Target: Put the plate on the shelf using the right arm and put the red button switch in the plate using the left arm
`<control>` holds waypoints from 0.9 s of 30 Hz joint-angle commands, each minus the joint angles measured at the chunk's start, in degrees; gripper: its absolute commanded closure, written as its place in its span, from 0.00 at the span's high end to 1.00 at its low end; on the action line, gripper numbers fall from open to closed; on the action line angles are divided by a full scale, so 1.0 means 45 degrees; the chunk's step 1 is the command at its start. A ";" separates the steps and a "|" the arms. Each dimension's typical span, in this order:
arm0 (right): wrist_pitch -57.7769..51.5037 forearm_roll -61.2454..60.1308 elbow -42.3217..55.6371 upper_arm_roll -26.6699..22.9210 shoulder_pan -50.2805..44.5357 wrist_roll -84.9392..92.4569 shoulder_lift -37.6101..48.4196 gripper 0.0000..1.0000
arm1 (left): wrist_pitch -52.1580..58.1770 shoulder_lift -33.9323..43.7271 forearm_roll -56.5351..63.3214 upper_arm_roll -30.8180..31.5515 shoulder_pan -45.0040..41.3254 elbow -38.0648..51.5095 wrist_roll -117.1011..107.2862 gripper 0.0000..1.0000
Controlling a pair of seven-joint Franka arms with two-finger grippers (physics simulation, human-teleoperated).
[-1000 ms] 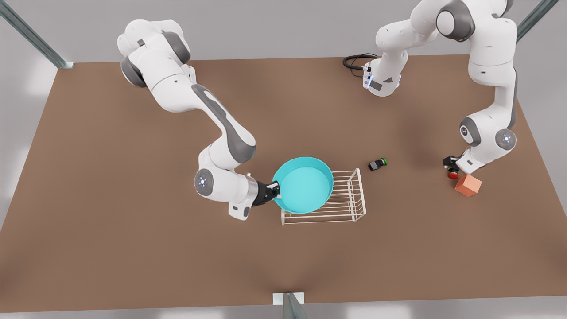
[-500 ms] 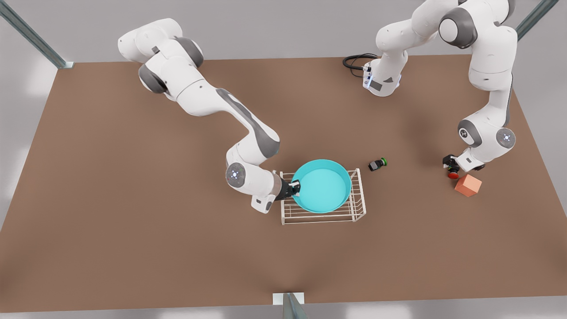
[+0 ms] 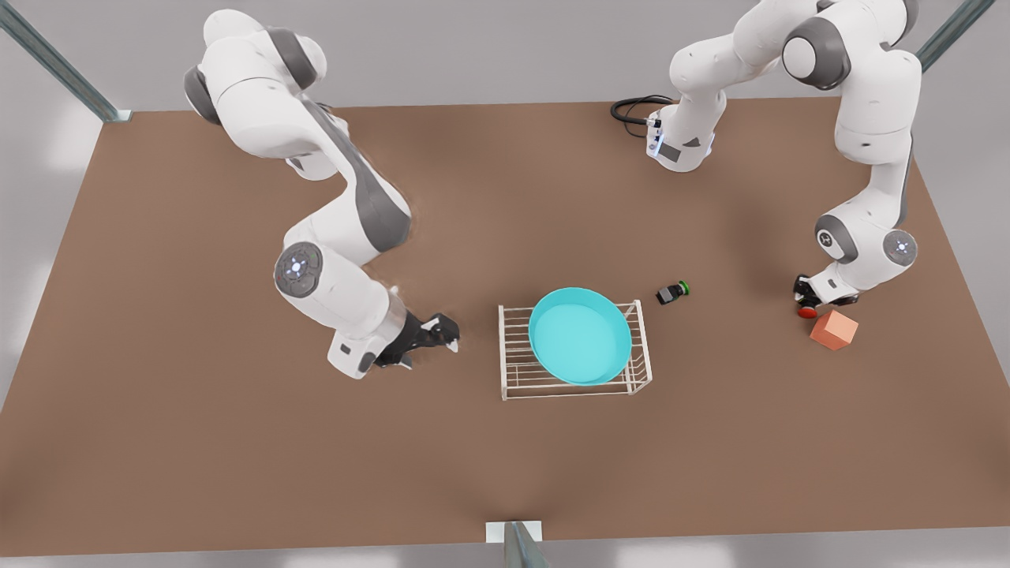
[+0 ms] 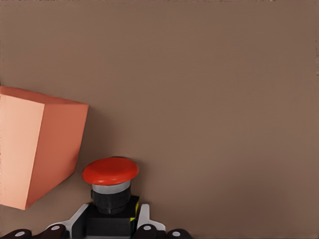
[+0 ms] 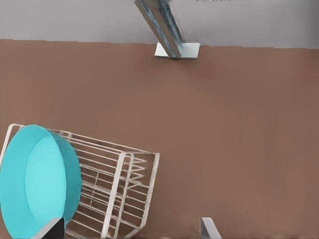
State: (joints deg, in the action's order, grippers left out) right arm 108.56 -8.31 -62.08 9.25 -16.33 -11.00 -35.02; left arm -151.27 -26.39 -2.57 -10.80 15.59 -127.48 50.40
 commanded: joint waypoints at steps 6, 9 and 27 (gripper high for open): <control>-0.6468 0.3390 -0.0032 -0.2953 0.2222 0.6780 0.0927 1.00 | 0.0021 -0.0035 -0.0387 -0.0002 -0.0026 0.0009 0.1105 0.51; -0.7250 0.3234 -0.2121 -0.2895 0.2202 0.5804 0.3738 1.00 | 0.0079 0.0024 -0.0406 -0.0002 -0.0026 -0.0011 0.0909 0.49; -0.7094 0.2668 -0.3235 -0.2914 0.2261 0.5784 0.5302 1.00 | 0.7931 0.2426 -0.0562 0.1971 -0.5455 0.5321 -1.3677 0.48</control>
State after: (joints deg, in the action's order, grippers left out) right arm 76.84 3.66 -76.54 -3.83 -6.15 9.23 -11.28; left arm -122.21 -15.36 -4.45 -3.05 -7.76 -104.86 32.17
